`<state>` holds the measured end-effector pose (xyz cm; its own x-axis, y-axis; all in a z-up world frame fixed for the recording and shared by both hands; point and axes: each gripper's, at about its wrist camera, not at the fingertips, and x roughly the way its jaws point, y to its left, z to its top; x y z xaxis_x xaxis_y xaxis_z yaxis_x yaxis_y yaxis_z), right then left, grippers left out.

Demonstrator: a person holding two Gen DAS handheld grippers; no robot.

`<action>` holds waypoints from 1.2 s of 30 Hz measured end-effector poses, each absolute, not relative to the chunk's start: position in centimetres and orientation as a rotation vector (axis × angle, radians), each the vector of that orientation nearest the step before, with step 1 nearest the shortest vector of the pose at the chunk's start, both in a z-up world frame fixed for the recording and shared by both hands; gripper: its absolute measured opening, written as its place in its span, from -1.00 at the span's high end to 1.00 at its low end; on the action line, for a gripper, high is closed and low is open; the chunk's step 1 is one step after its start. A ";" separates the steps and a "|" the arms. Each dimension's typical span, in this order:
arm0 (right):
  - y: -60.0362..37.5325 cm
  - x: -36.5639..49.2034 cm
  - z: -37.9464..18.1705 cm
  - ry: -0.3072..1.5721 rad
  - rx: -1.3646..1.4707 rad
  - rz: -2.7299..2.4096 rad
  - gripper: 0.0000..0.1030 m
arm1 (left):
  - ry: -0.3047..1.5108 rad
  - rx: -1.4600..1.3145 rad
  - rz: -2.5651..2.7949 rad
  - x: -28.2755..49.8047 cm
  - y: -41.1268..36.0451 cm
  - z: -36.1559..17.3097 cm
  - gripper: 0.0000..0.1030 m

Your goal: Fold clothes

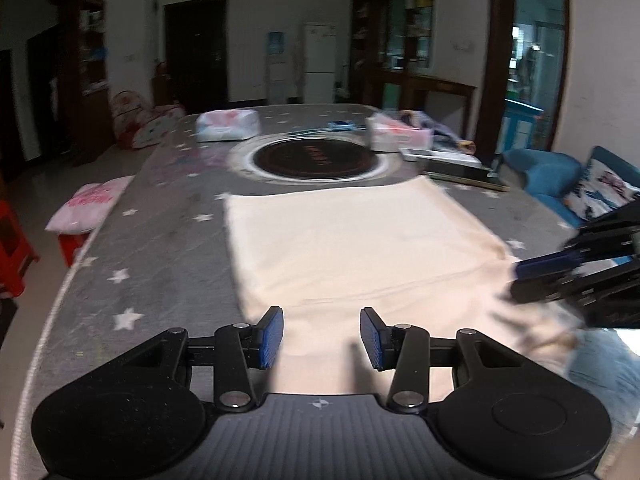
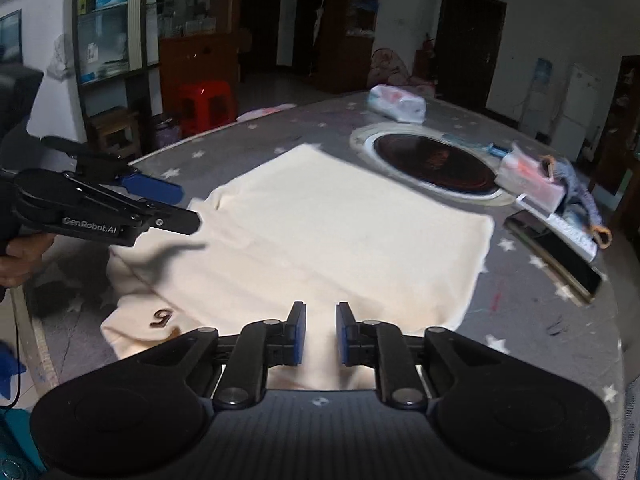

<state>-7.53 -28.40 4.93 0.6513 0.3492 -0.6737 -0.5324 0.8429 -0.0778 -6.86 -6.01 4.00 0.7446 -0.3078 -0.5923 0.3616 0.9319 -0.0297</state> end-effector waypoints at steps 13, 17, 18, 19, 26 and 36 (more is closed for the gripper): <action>-29.2 -8.5 3.2 0.759 -0.265 0.467 0.53 | 0.633 0.217 -0.402 -8.8 -8.7 2.2 0.02; -29.5 -8.9 3.9 0.756 -0.272 0.472 0.53 | 0.631 0.232 -0.422 -9.5 -8.0 3.0 -0.04; -29.6 -9.0 4.2 0.755 -0.274 0.474 0.53 | 0.627 0.240 -0.437 -10.0 -7.6 3.2 -0.05; -29.7 -9.3 4.3 0.755 -0.279 0.477 0.51 | 0.625 0.245 -0.455 -10.5 -7.1 3.5 -0.08; -30.1 -11.9 4.9 0.762 -0.355 0.515 0.25 | 0.574 0.411 -0.529 -15.2 -6.4 3.2 -0.12; -29.9 -14.3 4.3 0.751 -0.449 0.551 -0.07 | 0.478 0.564 -0.519 -16.3 -8.8 0.7 -0.11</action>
<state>-14.25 -29.92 4.33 0.6036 0.3036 -0.7372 -0.6116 0.7695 -0.1839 -16.28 -8.81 0.73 0.7678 -0.3251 -0.5521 0.5767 0.7261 0.3745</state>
